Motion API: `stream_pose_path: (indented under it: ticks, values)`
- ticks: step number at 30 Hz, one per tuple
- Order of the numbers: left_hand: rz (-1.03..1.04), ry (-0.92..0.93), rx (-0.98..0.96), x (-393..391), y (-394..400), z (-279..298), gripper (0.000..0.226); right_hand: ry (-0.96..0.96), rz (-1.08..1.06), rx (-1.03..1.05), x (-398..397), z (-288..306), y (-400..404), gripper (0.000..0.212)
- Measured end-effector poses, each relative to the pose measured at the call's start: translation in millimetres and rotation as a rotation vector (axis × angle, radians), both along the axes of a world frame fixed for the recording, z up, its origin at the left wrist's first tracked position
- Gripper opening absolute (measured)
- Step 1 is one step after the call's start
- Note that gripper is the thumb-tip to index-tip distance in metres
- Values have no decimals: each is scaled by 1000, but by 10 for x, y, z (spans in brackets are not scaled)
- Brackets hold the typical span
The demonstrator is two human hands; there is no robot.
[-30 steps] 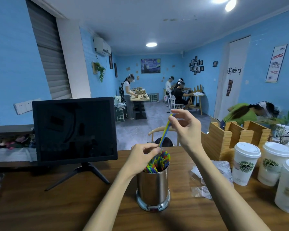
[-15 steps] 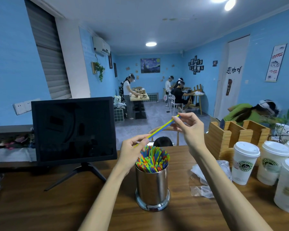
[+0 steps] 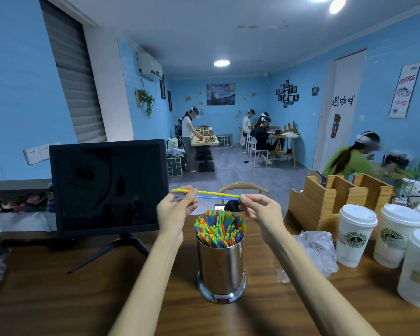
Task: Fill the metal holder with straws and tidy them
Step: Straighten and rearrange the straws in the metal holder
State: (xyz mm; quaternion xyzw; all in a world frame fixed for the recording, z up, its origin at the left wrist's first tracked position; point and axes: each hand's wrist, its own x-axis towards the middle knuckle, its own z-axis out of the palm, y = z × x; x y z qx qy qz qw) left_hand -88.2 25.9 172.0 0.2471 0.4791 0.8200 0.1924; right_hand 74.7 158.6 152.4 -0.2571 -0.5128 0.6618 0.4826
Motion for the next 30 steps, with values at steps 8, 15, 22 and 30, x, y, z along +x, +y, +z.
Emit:
stream_pose_path:
  ticks: [8,15,22,30]
  values:
    - [165,131,73,4,-1,-65,26,-94,57,35,10,-86,6,16]
    - [259,257,172,-29,11,-53,41,-106,22,97,77,-39,59,20]
    - [257,283,179,-19,76,-101,42,-31,8,111,97,24,26,24]
    - [167,351,134,50,102,-43,49,113,-61,182,75,225,29,18]
